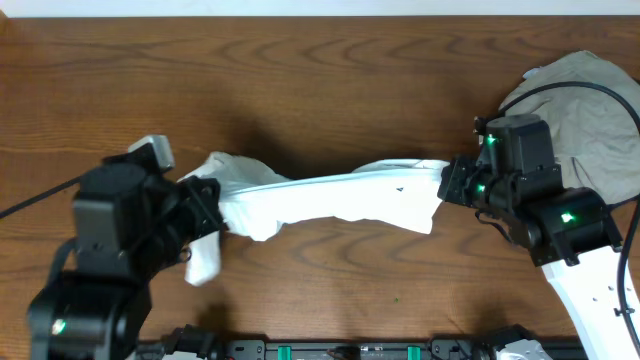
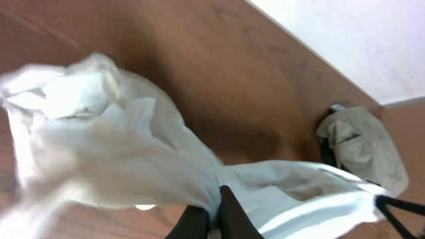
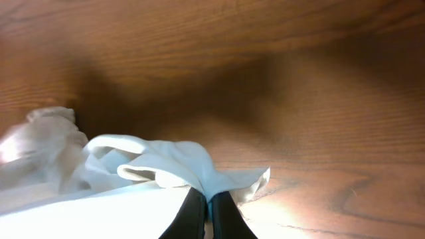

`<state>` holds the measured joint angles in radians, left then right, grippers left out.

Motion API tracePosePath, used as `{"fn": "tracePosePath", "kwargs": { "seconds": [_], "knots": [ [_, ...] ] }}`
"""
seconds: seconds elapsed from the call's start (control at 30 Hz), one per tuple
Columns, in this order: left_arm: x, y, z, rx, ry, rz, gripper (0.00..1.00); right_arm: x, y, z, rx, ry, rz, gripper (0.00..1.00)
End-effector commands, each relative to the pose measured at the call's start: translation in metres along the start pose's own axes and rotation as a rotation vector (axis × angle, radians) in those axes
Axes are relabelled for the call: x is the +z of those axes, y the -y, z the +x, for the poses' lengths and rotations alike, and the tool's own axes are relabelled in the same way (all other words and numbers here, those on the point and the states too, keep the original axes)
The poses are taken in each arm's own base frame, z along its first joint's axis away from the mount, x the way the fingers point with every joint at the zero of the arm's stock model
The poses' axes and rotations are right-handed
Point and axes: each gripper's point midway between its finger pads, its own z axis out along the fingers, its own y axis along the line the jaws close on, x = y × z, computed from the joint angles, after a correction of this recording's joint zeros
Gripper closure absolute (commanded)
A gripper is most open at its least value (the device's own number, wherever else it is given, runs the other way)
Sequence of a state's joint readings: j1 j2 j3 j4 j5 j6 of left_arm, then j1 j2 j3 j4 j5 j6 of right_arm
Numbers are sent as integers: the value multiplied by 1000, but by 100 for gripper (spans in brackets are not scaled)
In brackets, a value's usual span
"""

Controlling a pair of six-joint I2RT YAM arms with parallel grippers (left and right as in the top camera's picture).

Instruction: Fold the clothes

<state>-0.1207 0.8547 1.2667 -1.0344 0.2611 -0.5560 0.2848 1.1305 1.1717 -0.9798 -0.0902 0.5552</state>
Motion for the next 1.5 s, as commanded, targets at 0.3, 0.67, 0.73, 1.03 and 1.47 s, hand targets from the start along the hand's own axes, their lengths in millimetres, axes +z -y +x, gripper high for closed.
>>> {"fn": "tracePosePath", "kwargs": {
  "seconds": [0.3,0.67,0.73,1.03,1.47],
  "knots": [
    [-25,-9,-10,69,40,-97,91,-48,4,-47,-26,177,76,99],
    [27,-29,16,17,-219,-199,76,-46,44,-64,40,219,236,98],
    [38,-30,23,1,-280,-201,75,-43,53,-67,65,215,259,99],
    [66,-14,60,12,-544,-136,72,-26,67,-69,76,163,298,97],
    [68,-30,62,67,-523,-257,21,-23,79,-74,92,159,324,71]
  ]
}}
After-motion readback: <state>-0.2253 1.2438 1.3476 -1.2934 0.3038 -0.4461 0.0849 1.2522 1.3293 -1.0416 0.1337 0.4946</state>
